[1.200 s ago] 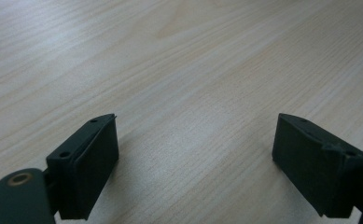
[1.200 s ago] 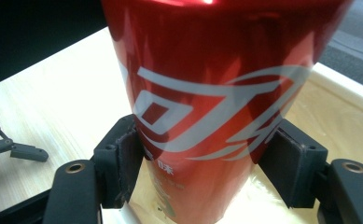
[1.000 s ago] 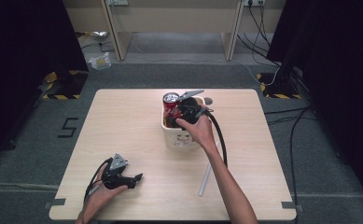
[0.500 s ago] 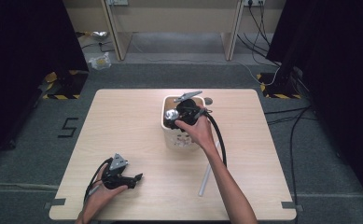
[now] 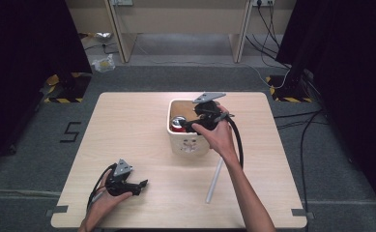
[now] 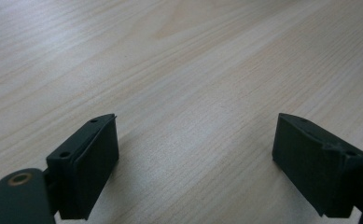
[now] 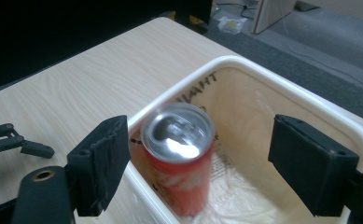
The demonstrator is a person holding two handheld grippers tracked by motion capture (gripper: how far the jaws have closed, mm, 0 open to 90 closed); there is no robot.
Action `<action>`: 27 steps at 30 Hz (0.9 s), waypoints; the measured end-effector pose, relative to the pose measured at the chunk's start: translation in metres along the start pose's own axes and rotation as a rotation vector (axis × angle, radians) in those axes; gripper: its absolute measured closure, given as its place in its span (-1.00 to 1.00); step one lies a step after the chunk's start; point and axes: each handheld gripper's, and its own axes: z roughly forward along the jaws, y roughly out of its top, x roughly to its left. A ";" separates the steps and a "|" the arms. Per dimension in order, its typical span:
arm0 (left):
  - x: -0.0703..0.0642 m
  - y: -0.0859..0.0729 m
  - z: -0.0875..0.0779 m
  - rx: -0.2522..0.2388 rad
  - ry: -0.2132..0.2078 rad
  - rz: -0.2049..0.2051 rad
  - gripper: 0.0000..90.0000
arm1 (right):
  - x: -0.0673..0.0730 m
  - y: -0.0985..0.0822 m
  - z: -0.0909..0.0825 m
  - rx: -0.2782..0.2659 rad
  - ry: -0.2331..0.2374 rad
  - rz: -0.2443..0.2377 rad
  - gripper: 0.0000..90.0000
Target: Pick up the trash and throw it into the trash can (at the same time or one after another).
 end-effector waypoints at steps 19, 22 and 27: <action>0.000 0.000 0.000 0.000 0.000 0.000 -0.70 | -0.030 -0.046 -0.068 -0.095 -0.138 0.080 -0.58; 0.000 0.000 0.000 0.003 0.000 0.003 -0.70 | -0.034 -0.052 -0.073 -0.097 -0.150 0.091 -0.58; 0.000 0.000 0.000 0.002 0.000 0.002 -0.70 | -0.038 -0.060 -0.079 -0.097 -0.180 0.091 -0.58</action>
